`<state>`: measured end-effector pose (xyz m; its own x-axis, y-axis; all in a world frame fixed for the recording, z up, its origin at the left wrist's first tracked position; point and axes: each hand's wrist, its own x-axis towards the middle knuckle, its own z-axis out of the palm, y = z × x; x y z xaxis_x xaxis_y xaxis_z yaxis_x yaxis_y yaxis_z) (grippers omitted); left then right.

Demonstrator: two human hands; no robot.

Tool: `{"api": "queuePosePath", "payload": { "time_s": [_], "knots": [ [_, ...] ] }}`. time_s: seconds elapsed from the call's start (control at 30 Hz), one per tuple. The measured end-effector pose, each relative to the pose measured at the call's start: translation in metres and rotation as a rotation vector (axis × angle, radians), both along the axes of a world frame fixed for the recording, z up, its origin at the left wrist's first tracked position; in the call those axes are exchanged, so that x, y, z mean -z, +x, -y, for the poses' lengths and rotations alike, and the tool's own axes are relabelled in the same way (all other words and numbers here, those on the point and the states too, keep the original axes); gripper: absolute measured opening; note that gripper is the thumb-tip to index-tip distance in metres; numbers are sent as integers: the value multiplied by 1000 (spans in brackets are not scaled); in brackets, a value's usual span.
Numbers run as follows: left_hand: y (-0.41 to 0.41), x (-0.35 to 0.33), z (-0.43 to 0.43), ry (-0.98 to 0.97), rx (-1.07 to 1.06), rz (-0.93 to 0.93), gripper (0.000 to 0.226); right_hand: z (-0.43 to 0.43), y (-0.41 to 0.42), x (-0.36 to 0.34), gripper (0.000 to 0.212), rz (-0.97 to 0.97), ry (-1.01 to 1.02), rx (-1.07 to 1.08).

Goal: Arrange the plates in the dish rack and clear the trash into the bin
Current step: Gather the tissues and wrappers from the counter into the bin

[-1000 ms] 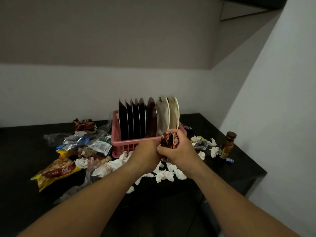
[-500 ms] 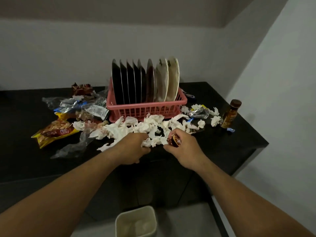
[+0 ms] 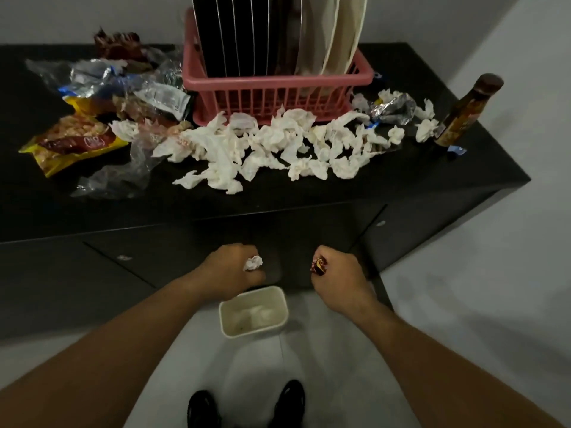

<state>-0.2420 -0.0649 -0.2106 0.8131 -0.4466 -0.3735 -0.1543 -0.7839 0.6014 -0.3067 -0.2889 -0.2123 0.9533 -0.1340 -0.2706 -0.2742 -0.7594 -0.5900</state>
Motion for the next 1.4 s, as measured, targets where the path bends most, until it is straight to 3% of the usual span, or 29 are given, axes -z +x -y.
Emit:
{"api": "queuePosePath", "payload": {
  "time_s": [0.17, 0.3, 0.4, 0.73, 0.97, 1.13, 1.23, 1.33, 1.4],
  "knots": [
    [-11, 64, -29, -26, -104, -269, 22, -14, -10, 58, 14, -150, 164, 34],
    [-16, 125, -57, 85, -115, -337, 18, -23, -15, 120, 10, -317, 388, 137],
    [-16, 175, -62, 122, -95, -356, 28, -29, -4, 170, 13, -366, 456, 162],
    [3, 368, -53, 94, 31, -250, 14, -53, 30, 366, 65, -463, 145, -191],
    [21, 461, -43, 176, 128, -99, 31, -73, 64, 487, 49, -370, -161, -369],
    [15, 510, -52, 199, 186, -63, 32, -88, 76, 558, 33, -467, -219, -448],
    [16, 527, -36, 276, 236, -92, 37, -76, 72, 554, 25, -419, -192, -362],
    [18, 552, -18, 323, 352, -80, 32, -50, 62, 525, 29, -302, -121, -253],
    [23, 570, -13, 354, 453, 40, 26, -40, 53, 506, 27, -223, -22, -218]
  ]
}}
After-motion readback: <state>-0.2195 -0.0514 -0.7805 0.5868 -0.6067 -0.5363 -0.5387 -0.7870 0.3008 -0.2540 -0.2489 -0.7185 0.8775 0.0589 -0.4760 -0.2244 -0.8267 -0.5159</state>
